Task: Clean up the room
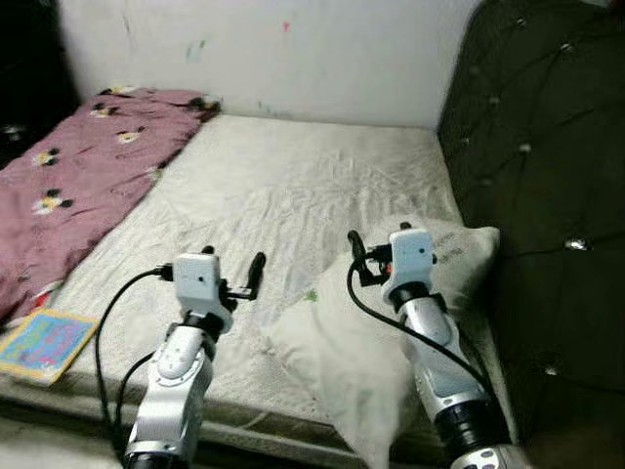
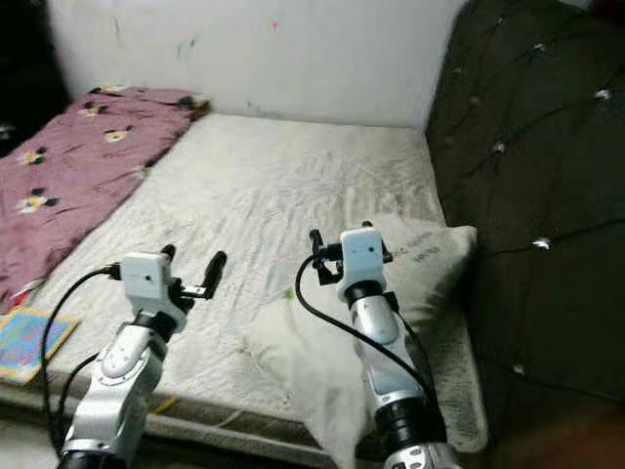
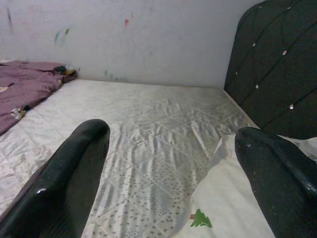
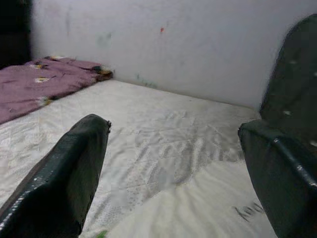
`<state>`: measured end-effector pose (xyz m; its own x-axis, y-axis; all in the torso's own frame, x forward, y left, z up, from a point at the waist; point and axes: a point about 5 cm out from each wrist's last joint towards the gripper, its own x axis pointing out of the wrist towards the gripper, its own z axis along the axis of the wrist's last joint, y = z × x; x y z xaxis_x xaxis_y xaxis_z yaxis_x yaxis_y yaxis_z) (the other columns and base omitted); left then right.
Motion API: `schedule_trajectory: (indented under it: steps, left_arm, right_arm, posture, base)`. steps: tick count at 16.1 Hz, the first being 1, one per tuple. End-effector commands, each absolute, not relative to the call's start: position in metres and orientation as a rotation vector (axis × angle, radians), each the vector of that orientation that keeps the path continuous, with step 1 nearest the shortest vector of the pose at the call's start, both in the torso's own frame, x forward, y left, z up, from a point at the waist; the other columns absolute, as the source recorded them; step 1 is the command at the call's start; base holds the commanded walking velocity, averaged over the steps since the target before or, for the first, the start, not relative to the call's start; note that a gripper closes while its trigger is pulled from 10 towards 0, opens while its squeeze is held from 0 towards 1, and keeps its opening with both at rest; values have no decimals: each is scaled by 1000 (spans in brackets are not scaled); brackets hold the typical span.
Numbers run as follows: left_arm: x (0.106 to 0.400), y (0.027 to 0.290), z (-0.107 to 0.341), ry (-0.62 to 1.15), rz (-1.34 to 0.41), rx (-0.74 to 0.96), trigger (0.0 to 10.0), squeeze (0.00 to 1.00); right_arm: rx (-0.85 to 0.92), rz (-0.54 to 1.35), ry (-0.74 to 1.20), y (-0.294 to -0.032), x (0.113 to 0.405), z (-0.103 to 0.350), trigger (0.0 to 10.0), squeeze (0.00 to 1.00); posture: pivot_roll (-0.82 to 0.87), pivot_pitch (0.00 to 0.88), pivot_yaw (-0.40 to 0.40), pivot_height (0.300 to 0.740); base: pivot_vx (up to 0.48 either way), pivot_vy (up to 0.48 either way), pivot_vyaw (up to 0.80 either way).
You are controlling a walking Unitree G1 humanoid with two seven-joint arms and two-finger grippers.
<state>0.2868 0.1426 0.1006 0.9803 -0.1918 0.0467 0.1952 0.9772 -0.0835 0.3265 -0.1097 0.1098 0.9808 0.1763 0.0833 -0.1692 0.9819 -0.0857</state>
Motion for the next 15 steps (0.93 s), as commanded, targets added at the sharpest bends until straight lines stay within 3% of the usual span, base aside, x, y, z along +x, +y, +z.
schedule_trajectory:
  steps: [1, 9, 15]
  left_arm:
    - [287, 140, 103, -48, -218, -91, 10000, 0]
    - [288, 140, 103, -56, -215, -83, 10000, 0]
    - [289, 140, 101, -44, -193, -77, 10000, 0]
  right_arm:
    - [-78, 169, -106, -111, 329, 114, 10000, 0]
    - [-80, 169, -118, -112, 333, 118, 10000, 0]
    - [-81, 175, -117, -112, 334, 118, 10000, 0]
  posture:
    - [25, 0, 14, 740]
    - [28, 0, 13, 740]
    - [30, 0, 7, 740]
  base:
    - [0, 0, -800]
    - [0, 0, -588]
    - [0, 0, -800]
